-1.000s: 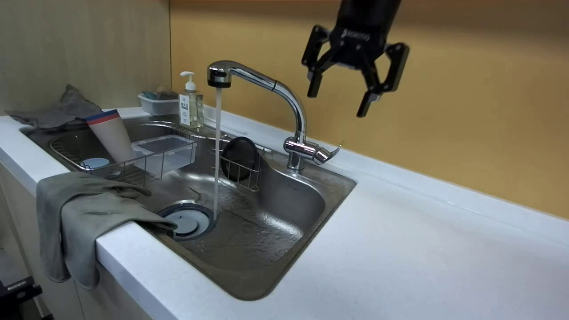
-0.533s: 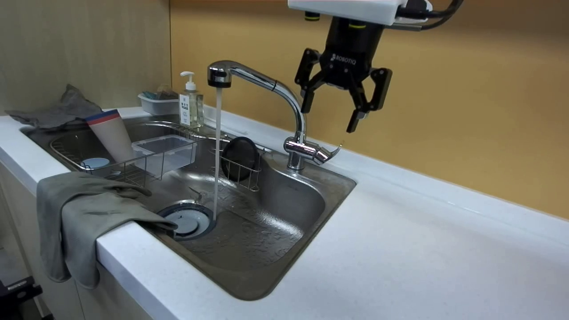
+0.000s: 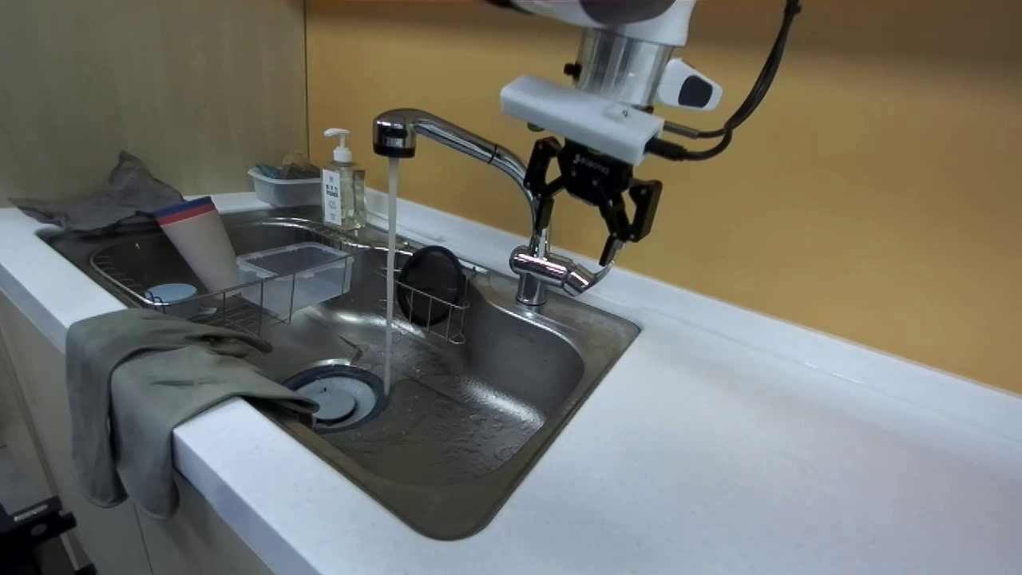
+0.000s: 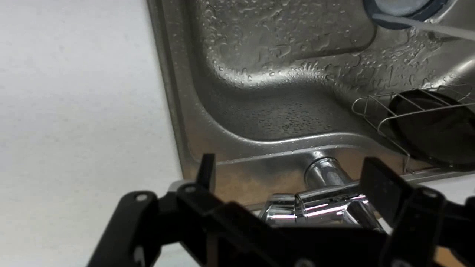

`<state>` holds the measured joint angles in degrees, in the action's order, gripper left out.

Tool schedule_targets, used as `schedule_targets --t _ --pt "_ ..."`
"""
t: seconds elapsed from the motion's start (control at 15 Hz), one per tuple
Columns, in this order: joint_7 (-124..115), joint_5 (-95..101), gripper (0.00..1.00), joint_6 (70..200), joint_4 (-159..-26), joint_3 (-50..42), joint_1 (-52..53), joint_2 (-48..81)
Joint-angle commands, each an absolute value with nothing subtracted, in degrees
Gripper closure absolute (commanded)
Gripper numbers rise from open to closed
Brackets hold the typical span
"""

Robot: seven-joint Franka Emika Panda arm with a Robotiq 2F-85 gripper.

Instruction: Push the faucet handle to the left.

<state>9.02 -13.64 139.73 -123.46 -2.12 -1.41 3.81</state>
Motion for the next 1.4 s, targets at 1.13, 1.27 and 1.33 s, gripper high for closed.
schedule_targets --t 1.13,1.27,1.33 --pt "11.61 -17.88 0.0 153.31 -113.32 3.35 -4.18 18.68" --pt "11.14 -17.76 0.0 155.15 -111.52 3.73 -4.54 20.51" --pt "11.15 -17.67 0.0 156.11 -110.65 3.98 -4.82 21.34"
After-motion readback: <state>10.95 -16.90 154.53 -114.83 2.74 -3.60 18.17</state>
